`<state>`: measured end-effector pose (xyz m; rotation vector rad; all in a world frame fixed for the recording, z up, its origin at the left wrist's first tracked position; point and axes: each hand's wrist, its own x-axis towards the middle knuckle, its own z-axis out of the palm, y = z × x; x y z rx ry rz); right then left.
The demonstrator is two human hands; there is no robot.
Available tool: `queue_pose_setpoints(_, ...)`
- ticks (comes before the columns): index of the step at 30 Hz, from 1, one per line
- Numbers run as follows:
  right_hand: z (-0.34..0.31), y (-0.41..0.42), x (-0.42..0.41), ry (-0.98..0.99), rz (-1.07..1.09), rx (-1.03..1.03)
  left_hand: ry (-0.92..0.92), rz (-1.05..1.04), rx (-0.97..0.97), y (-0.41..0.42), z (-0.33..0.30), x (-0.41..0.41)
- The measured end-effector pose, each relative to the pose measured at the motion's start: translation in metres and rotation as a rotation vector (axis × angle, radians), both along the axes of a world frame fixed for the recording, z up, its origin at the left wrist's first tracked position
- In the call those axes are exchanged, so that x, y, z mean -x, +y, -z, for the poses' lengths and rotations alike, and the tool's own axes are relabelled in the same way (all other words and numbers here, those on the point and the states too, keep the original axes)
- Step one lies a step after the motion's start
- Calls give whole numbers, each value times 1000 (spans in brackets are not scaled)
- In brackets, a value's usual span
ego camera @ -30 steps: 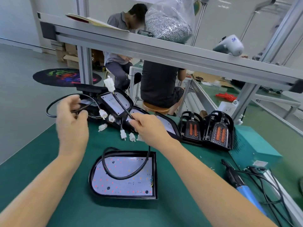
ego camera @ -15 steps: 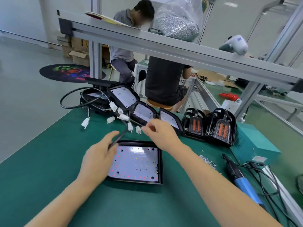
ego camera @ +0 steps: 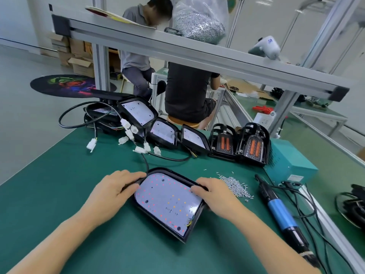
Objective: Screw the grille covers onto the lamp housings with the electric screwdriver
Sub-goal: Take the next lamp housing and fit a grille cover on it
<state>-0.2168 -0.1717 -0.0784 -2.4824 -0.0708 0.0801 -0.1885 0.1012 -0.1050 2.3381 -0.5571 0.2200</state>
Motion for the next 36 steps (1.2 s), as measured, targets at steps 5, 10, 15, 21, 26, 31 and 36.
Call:
queue_pose_setpoints(5,11,-14,32,11,-3,-94,-41,-112,38,-17,10,4)
queue_pose_setpoints(10,6,-29,18,12,58,-141,70,-135,28,-26,11,5)
queue_pose_setpoints(15,-18,-84,-57,-210,451,132,232,-201,12,-26,5,2)
queue_pose_setpoints(21,-20,-128,-116,-10,807,264,399,-143,-77,-46,-7,-20)
queue_pose_setpoints(26,-19,-135,-135,-23,954,171,498,-113,0,-49,-4,-24)
queue_pose_setpoints(31,-11,-142,-137,-33,998,79,623,-105,267,-49,1,-26)
queue_pose_setpoints(36,-26,-117,-106,-327,878,20,716,-139,386,-55,-1,-32)
